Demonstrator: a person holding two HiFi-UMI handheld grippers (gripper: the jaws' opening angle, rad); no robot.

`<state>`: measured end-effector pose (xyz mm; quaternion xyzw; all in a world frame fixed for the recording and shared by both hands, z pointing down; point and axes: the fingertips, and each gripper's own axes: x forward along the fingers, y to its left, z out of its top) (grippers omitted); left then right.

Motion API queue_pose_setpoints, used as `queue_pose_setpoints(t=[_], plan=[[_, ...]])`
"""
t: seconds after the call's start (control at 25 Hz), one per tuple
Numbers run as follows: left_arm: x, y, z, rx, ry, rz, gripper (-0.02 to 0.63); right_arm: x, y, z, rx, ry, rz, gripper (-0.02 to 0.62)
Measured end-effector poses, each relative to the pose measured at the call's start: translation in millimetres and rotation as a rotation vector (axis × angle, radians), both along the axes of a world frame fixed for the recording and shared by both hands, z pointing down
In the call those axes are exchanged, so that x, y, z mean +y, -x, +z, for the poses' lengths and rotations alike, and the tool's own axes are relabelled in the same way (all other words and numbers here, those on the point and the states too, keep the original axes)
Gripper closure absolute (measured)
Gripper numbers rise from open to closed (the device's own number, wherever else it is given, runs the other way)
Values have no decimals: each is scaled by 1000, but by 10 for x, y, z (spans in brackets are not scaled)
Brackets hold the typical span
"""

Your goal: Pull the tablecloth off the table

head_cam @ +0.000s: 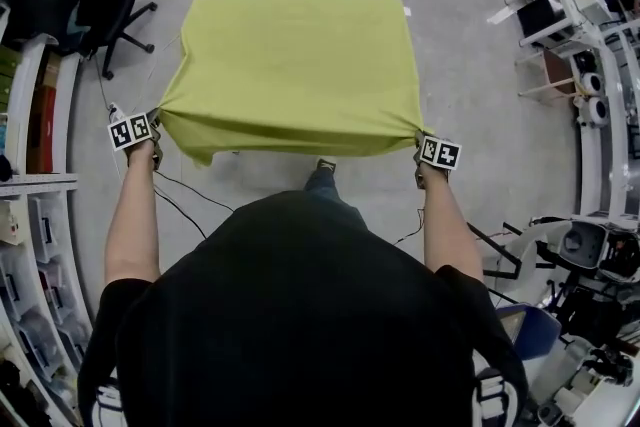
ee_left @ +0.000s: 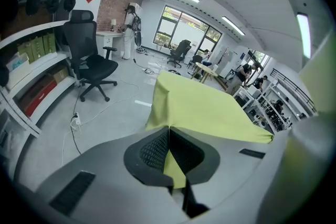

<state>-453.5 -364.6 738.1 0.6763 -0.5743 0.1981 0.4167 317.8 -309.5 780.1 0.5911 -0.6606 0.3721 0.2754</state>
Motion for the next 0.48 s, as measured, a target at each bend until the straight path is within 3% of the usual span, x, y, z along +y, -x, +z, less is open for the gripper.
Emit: queue_pose_setpoints(t=[0.48], plan=[[746, 123, -337, 44, -69, 11, 586, 881, 122, -513, 23, -80, 35, 574]])
